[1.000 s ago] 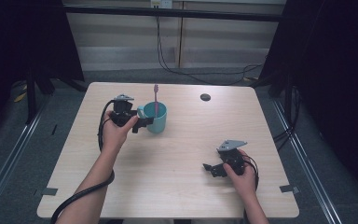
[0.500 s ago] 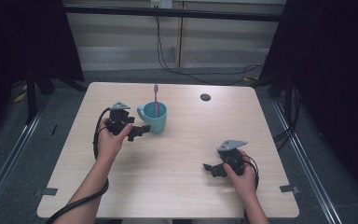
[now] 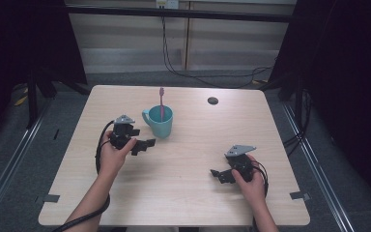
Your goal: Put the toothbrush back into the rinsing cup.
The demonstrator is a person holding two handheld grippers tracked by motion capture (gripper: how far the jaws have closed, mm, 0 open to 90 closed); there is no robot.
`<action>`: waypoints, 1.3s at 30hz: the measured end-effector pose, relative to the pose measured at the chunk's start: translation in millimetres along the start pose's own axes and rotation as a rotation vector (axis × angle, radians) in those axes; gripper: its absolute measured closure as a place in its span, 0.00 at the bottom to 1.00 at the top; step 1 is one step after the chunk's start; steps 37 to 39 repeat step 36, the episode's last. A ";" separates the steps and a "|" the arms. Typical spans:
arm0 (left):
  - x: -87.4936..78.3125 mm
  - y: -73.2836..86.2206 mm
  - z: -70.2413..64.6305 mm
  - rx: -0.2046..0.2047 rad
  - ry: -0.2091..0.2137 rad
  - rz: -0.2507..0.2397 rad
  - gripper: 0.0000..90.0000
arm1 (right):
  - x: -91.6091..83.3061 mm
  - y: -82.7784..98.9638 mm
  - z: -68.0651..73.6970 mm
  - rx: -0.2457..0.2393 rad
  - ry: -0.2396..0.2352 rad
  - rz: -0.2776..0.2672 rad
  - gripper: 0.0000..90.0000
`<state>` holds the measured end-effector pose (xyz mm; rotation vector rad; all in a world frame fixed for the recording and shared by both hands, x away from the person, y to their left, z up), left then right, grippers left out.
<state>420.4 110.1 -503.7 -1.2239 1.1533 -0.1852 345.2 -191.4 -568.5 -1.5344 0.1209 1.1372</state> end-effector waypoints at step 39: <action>16.1 64.9 -13.2 0.147 -0.064 0.118 0.16 | 0.0 0.0 0.1 -0.001 0.000 0.000 0.11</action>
Point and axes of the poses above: each handheld gripper's, and its own axes: x roughly forward along the jaws, y roughly out of its underside, z roughly to its left, the point moved 8 cm from there along x, roughly forward along the jaws, and after that the axes turned 9 degrees about x, right-handed, at the moved point
